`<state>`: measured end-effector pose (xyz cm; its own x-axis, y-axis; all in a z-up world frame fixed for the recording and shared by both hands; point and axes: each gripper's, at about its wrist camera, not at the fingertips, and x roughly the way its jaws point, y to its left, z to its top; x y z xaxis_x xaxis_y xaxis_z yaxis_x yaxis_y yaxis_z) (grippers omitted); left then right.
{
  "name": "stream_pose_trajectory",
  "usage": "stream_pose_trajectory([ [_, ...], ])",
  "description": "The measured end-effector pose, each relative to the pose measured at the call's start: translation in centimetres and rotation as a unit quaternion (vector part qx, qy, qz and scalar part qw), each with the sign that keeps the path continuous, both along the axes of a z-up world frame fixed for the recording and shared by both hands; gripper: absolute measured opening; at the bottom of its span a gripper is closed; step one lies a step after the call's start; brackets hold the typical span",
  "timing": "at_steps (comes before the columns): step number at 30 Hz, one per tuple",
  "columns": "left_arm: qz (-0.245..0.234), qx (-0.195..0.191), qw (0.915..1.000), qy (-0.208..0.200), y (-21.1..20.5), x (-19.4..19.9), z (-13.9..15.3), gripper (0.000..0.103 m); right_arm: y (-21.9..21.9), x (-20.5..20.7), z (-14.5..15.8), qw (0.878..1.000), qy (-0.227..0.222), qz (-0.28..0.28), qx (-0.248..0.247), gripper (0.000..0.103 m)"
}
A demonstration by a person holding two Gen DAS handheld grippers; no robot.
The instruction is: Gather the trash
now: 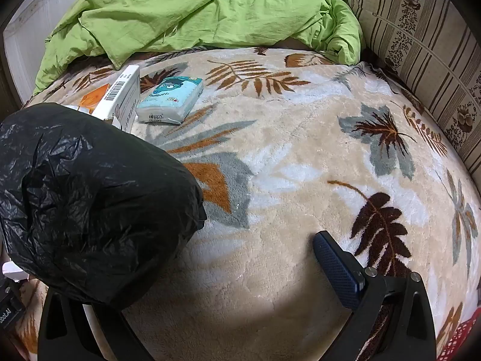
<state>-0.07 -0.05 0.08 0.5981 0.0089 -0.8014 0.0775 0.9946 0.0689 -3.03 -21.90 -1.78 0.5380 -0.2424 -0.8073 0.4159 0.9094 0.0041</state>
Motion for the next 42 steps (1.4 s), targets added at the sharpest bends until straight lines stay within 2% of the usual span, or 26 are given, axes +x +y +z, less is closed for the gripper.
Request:
stream_pose_trajectory([
  [6, -0.017, -0.002, 0.9998, 0.013, 0.0, -1.2, 0.9, 0.103, -0.2, 0.2, 0.5, 1.0, 0.018, 0.006, -0.001, 0.102],
  [8, -0.05, -0.009, 0.9986, 0.018, -0.5, -2.3, 1.4, 0.103, -0.4, -0.5, 0.6, 0.999, 0.029, 0.028, 0.017, 0.102],
  [10, -0.063, 0.004, 0.998, 0.012, -0.9, -3.4, 1.9, 0.103, -0.5, -0.9, 1.2, 0.996, 0.057, 0.059, 0.033, 0.102],
  [12, -0.078, -0.01, 0.9969, 0.003, -0.6, -5.1, 2.8, 0.103, -0.2, -2.3, 1.9, 0.994, 0.072, 0.08, 0.036, 0.102],
  [14, -0.083, -0.021, 0.9963, -0.004, -0.5, -6.2, 3.6, 0.103, -0.5, -4.6, 3.2, 0.992, 0.057, 0.087, 0.065, 0.102],
  [17, -0.094, -0.019, 0.9949, -0.032, -0.3, -8.6, 5.1, 0.103, -0.2, -7.8, 5.5, 0.992, 0.032, 0.095, 0.075, 0.102],
  [19, -0.097, -0.023, 0.9936, -0.052, 0.0, -10.3, 6.2, 0.103, 0.3, -9.6, 7.0, 0.993, 0.015, 0.095, 0.065, 0.102],
  [24, -0.109, -0.037, 0.9861, -0.12, 1.6, -15.5, 9.0, 0.103, 1.6, -15.5, 9.5, 0.992, -0.064, 0.095, 0.051, 0.102],
  [28, -0.092, -0.037, 0.9817, -0.162, 3.2, -19.8, 10.4, 0.103, 2.9, -19.4, 10.8, 0.988, -0.117, 0.093, 0.035, 0.102],
  [35, -0.084, -0.049, 0.9805, -0.171, 4.5, -23.0, 12.0, 0.103, 5.1, -23.4, 13.3, 0.983, -0.153, 0.101, 0.004, 0.102],
  [38, -0.084, -0.049, 0.9787, -0.181, 4.4, -23.6, 12.6, 0.103, 6.3, -24.2, 14.8, 0.978, -0.17, 0.114, -0.029, 0.102],
  [42, -0.089, -0.038, 0.98, -0.174, 3.9, -23.6, 12.2, 0.103, 7.1, -24.5, 14.7, 0.977, -0.167, 0.124, -0.043, 0.102],
])
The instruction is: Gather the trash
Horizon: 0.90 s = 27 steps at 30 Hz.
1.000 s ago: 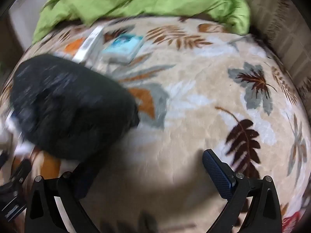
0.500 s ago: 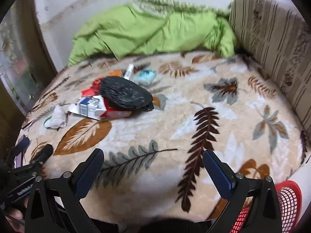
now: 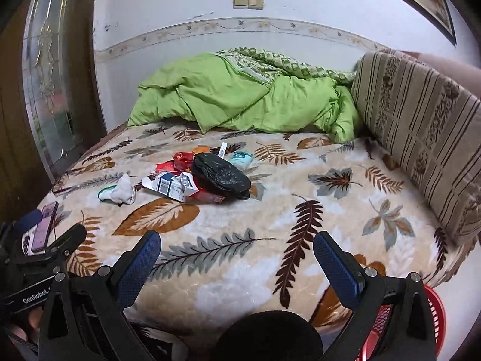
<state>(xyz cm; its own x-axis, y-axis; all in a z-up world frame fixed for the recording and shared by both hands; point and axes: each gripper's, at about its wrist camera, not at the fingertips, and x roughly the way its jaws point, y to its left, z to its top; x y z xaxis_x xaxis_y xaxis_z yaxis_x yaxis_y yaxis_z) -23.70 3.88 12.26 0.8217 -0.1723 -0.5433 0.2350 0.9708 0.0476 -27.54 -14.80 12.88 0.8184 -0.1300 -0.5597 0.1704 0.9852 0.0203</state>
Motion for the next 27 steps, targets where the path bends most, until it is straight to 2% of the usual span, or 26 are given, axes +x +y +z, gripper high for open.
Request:
stream_pose_trajectory([
  [8, 0.006, 0.021, 0.9998, -0.003, -0.36, 0.0, -0.22, 0.103, -0.41, -0.37, -0.52, 1.0, 0.011, -0.015, -0.007, 0.102],
  [27, 0.003, 0.022, 0.9997, 0.006, -0.76, -0.15, -0.41, 0.103, -0.51, -0.33, -0.44, 0.999, 0.027, -0.024, -0.014, 0.102],
])
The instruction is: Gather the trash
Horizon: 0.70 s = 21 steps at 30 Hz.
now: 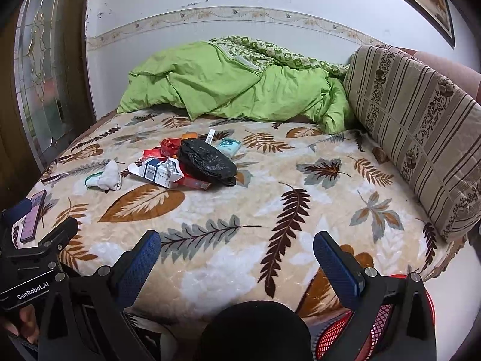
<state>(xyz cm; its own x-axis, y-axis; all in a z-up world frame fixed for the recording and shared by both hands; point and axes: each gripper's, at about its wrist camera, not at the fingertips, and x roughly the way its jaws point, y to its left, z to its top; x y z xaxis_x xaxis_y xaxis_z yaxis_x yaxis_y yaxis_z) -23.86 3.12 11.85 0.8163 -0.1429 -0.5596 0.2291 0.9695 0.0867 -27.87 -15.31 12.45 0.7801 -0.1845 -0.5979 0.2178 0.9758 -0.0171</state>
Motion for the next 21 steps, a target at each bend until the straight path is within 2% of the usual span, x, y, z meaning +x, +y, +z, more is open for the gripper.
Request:
stream_pose_trajectory([
  [21, -0.004, -0.003, 0.9998, 0.017, -0.29, 0.17, -0.51, 0.103, 0.03, 0.28, -0.48, 1.0, 0.013, 0.003, 0.003, 0.102],
])
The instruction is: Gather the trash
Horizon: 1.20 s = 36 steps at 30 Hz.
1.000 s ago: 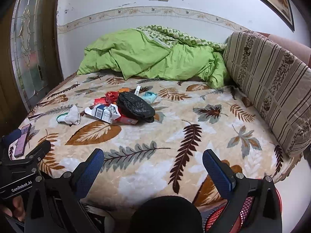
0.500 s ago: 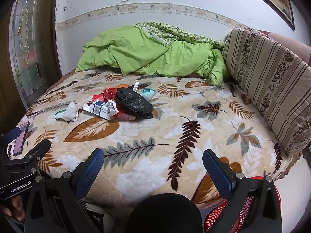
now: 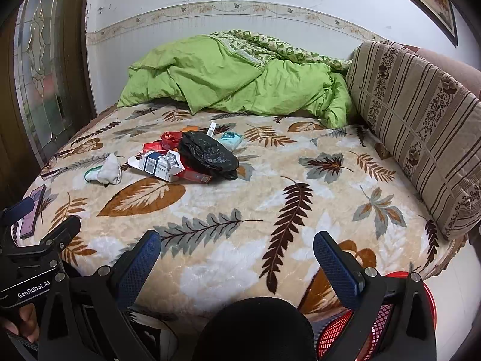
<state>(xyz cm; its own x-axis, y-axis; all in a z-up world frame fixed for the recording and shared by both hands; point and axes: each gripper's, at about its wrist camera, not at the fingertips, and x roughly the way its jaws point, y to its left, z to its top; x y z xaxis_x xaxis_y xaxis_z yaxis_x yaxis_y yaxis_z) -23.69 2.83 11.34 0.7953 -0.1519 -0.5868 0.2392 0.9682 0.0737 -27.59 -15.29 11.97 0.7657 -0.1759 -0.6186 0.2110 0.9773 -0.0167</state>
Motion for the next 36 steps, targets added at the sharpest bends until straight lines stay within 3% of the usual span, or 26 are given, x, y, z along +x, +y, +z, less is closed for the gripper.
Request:
stream_pose_trajectory([
  [15, 0.002, 0.0, 1.0, 0.002, -0.1, 0.1, -0.1, 0.103, 0.0, 0.2, -0.4, 1.0, 0.009, 0.002, 0.004, 0.102],
  [23, 0.006, -0.006, 0.9997, 0.022, 0.3, 1.0, -1.1, 0.103, -0.5, 0.9, -1.1, 0.999, 0.022, 0.005, 0.023, 0.102],
  [36, 0.071, -0.055, 0.9925, 0.084, 5.3, 12.9, -1.7, 0.103, -1.9, 2.3, -1.7, 0.997, 0.037, 0.012, 0.065, 0.102],
])
